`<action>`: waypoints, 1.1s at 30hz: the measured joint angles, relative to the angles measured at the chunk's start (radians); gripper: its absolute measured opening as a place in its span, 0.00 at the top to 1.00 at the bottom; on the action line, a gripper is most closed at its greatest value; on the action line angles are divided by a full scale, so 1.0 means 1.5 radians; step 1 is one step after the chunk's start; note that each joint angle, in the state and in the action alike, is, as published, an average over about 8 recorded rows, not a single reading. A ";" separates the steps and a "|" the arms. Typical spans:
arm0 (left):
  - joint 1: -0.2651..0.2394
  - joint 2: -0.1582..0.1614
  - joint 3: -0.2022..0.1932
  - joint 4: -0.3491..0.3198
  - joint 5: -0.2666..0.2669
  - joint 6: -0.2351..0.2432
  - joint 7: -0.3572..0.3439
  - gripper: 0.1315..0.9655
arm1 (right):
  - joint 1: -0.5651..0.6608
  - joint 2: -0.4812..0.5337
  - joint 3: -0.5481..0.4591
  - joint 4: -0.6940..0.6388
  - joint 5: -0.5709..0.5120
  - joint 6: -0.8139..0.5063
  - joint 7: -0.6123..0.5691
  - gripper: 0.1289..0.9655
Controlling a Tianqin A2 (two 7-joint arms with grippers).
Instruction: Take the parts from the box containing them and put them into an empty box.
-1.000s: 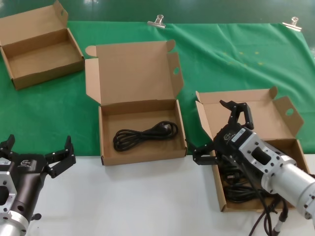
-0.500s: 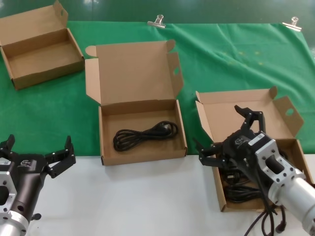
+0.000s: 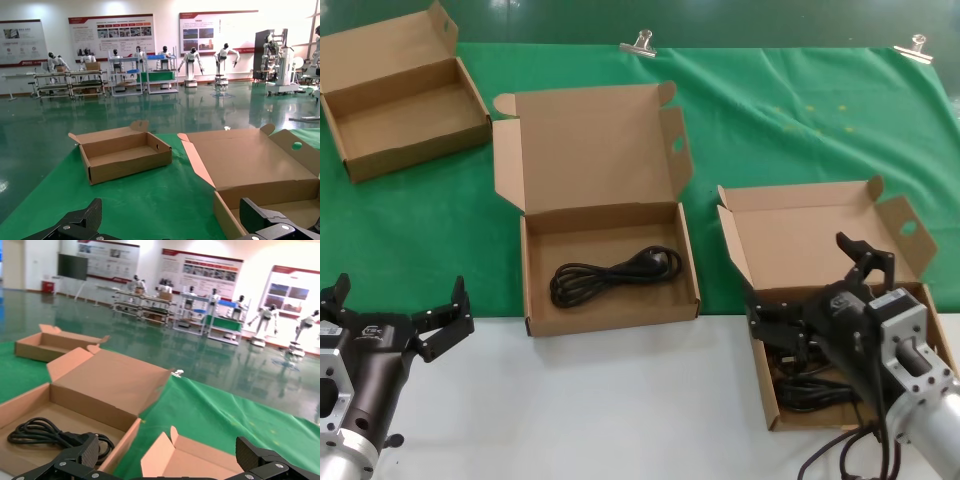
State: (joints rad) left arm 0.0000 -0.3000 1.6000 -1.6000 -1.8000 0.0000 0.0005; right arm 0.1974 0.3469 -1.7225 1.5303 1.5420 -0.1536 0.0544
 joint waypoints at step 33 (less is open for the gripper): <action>0.000 0.000 0.000 0.000 0.000 0.000 0.000 0.00 | -0.119 -0.028 0.074 0.042 0.156 0.093 -0.033 0.00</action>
State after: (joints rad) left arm 0.0000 -0.3000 1.6000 -1.6000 -1.8000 0.0000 -0.0001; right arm 0.0182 0.3043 -1.6113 1.5936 1.7762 -0.0142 0.0050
